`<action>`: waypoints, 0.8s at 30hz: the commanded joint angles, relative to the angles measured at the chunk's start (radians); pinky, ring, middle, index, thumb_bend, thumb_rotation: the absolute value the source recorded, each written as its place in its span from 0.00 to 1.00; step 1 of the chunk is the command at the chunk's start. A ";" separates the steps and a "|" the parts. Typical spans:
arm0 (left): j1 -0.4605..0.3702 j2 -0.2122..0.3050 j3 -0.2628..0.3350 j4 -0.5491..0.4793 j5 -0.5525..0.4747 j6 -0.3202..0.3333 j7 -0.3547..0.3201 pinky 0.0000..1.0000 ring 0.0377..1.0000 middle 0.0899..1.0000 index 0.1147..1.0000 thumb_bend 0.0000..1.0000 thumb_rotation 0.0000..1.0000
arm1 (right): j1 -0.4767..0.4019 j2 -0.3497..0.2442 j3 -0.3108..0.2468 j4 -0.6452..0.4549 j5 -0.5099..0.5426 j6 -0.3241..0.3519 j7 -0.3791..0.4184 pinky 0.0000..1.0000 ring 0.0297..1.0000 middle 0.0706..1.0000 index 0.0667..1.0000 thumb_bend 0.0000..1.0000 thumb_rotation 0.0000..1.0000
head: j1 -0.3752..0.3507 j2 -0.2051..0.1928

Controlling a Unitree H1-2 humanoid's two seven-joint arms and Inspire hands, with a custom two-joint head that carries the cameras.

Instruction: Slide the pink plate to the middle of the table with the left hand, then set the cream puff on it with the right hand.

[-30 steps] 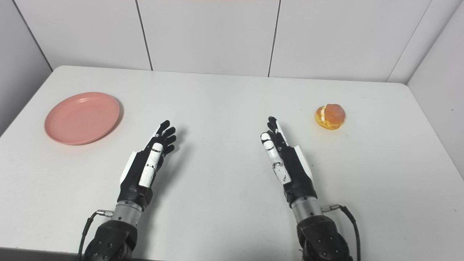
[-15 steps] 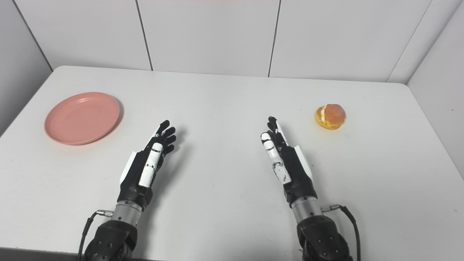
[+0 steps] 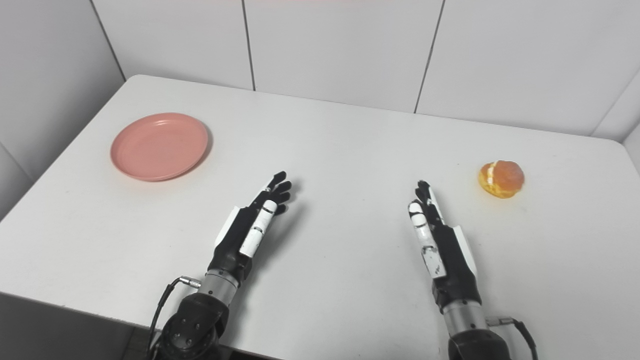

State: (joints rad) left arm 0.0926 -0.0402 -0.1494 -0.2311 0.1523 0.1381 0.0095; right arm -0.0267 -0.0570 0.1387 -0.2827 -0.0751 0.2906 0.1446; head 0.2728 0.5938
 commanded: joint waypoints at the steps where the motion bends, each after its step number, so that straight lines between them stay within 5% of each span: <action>1: 0.043 -0.032 -0.015 -0.008 0.031 -0.050 0.032 0.90 0.92 0.92 0.90 0.49 1.00 | -0.020 -0.003 -0.009 -0.015 0.028 -0.067 0.008 0.99 0.99 1.00 1.00 0.14 1.00 | 0.026 -0.017; 6: 0.036 -0.055 -0.049 0.036 0.069 -0.075 0.070 0.87 0.91 0.92 0.90 0.49 1.00 | -0.015 -0.024 -0.029 0.020 0.073 -0.119 0.024 1.00 1.00 1.00 1.00 0.12 1.00 | 0.145 -0.090; 12: 0.023 -0.079 -0.071 0.087 0.096 -0.094 0.104 0.89 0.92 0.92 0.91 0.52 1.00 | -0.017 -0.035 -0.047 0.063 0.116 -0.177 0.040 1.00 1.00 1.00 1.00 0.10 1.00 | 0.191 -0.134; 24: 0.012 -0.085 -0.087 0.130 0.137 -0.143 0.118 0.90 0.94 0.93 0.93 0.55 1.00 | -0.023 -0.037 -0.055 0.062 0.160 -0.158 0.051 1.00 1.00 1.00 1.00 0.02 1.00 | 0.217 -0.155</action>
State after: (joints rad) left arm 0.0947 -0.1079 -0.2200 -0.1154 0.2771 0.0143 0.1288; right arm -0.0234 -0.0926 0.0875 -0.1948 0.0708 0.1671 0.1876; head 0.4893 0.4387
